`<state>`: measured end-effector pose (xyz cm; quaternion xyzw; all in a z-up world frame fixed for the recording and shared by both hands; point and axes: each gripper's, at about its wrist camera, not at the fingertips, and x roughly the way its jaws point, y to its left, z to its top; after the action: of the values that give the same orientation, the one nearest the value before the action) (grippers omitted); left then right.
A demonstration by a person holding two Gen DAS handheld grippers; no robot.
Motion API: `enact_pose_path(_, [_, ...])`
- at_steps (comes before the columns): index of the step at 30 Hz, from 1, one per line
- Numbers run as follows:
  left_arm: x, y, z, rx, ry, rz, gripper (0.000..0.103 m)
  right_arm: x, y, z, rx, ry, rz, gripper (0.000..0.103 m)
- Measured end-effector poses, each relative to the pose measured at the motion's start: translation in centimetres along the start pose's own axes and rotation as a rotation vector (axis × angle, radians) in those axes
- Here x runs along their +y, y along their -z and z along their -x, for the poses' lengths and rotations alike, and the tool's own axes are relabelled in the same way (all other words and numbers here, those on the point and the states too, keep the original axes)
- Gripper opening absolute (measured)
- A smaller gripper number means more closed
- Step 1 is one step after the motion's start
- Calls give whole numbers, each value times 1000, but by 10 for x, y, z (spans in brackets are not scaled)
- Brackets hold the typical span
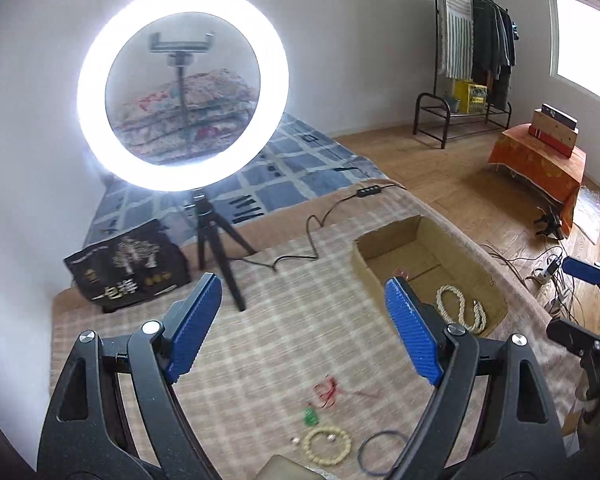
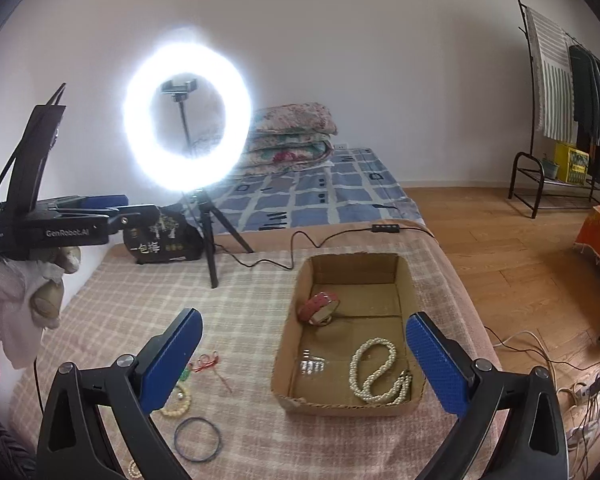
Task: Organize jewelry
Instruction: 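Move left tool toward bead bracelet while right tool approaches blue bangle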
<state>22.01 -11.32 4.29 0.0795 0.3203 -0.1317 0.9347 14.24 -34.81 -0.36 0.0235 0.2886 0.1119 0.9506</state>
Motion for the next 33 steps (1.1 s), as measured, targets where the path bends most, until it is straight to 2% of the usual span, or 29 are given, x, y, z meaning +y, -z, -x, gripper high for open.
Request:
enact_pose_path(6, [25,40,32,7,-17,45,86,31,11,13,-17,-44,55,103])
enact_pose_path(12, [45,87,40,41,-32,112,86,60,27,9,-11,-94,127,103])
enact_pose_path(17, [59,120,32,82,-50,157,86,78,42,-1,34,-105,201,100])
enact_pose_path(25, [64,149,5,168,16,199,86,83,67,-28,169,-106,238,91])
enact_pose_path(27, [64,153,-4,194,35,225,77,85,73,-38,220,-106,249,84])
enact_pose_path(28, [63,157,-12,223,51,243,74,85,78,-44,250,-104,254,82])
enact_pose_path(30, [62,166,-29,289,79,276,59,85,86,-54,306,-101,258,75])
enact_pose_path(32, [61,175,-46,353,98,313,49,86,93,-65,364,-106,263,71])
enact_pose_path(33, [59,181,-55,389,111,333,47,86,97,-68,386,-111,266,69])
